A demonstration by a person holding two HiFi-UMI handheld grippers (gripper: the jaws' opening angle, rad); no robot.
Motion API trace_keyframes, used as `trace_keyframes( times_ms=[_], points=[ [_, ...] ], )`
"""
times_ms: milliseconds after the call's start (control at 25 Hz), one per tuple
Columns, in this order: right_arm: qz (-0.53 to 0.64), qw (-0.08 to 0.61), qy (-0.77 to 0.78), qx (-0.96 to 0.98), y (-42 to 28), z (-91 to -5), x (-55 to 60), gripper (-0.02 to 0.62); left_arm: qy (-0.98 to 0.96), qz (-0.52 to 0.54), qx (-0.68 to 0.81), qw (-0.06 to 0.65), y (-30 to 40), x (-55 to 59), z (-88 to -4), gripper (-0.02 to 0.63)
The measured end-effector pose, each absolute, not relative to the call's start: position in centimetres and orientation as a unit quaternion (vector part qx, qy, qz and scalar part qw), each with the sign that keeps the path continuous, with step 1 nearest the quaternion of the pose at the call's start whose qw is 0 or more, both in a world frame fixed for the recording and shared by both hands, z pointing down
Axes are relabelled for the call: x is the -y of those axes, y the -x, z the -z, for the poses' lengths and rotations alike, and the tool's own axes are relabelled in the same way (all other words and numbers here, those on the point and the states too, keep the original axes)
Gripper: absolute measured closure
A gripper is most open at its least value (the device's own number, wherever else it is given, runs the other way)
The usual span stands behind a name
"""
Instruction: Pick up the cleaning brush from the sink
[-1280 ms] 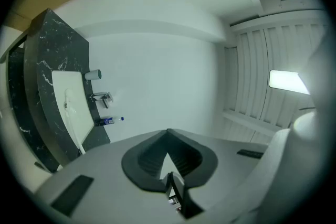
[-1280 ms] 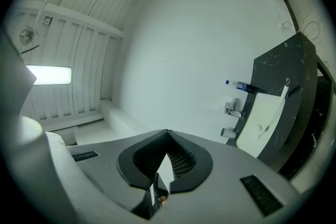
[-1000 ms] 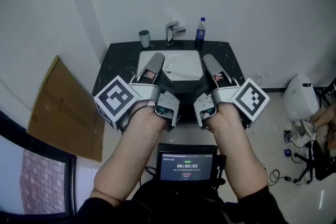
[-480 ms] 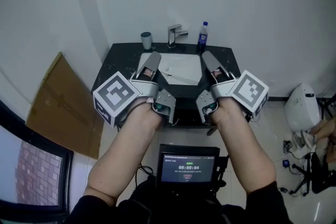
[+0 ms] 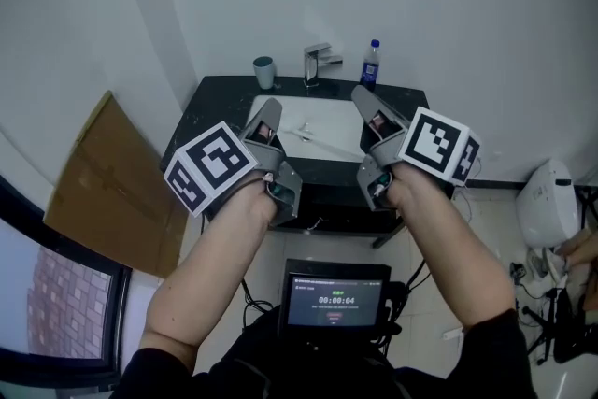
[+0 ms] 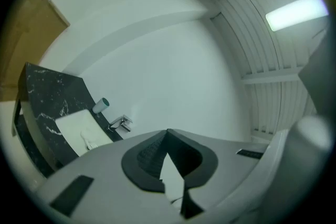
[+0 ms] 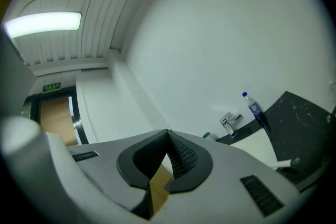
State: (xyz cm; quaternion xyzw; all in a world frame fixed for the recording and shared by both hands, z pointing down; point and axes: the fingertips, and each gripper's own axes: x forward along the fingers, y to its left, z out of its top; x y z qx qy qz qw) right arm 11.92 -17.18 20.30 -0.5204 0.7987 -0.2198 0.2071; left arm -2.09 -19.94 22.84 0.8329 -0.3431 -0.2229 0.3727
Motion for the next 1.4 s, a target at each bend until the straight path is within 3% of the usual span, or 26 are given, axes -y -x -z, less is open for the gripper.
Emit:
trace_keyframes(
  times_ms=[360,720,760,840,1080,1120,1160,1400],
  points=[
    [0.172,0.007,0.511,-0.842,-12.8,-26.3,29.1,0.588,-0.845,0.127,0.432,0.289,2.7,31.1,-27.7,0.604],
    [0.176,-0.197,0.435,-0.861,-18.9,-38.5,40.2,0.588,-0.812,0.009,0.556,0.176,-0.3,39.2,-34.1,0.584],
    [0.182,-0.218,0.420,-0.862,-19.8,-40.2,41.1,0.588,-0.807,0.002,0.564,0.175,-1.3,39.7,-34.9,0.584],
    [0.194,-0.260,0.379,-0.867,-21.1,-43.5,42.3,0.508,-0.792,-0.006,0.581,0.187,-2.8,39.9,-36.9,0.584],
    [0.228,-0.339,0.288,-0.866,-24.2,-49.7,44.4,0.495,-0.725,-0.066,0.655,0.205,-5.6,39.7,-42.9,0.584],
    [0.238,-0.349,0.279,-0.862,-24.4,-50.8,44.7,0.401,-0.715,-0.068,0.662,0.216,-5.8,39.4,-43.9,0.584],
    [0.250,-0.355,0.274,-0.858,-24.4,-51.8,45.0,0.362,-0.706,-0.069,0.667,0.226,-5.9,39.0,-44.8,0.584],
    [0.289,-0.398,0.260,-0.831,-23.4,-57.7,46.2,0.362,-0.673,-0.082,0.687,0.260,-6.0,37.4,-48.5,0.581]
  ],
)
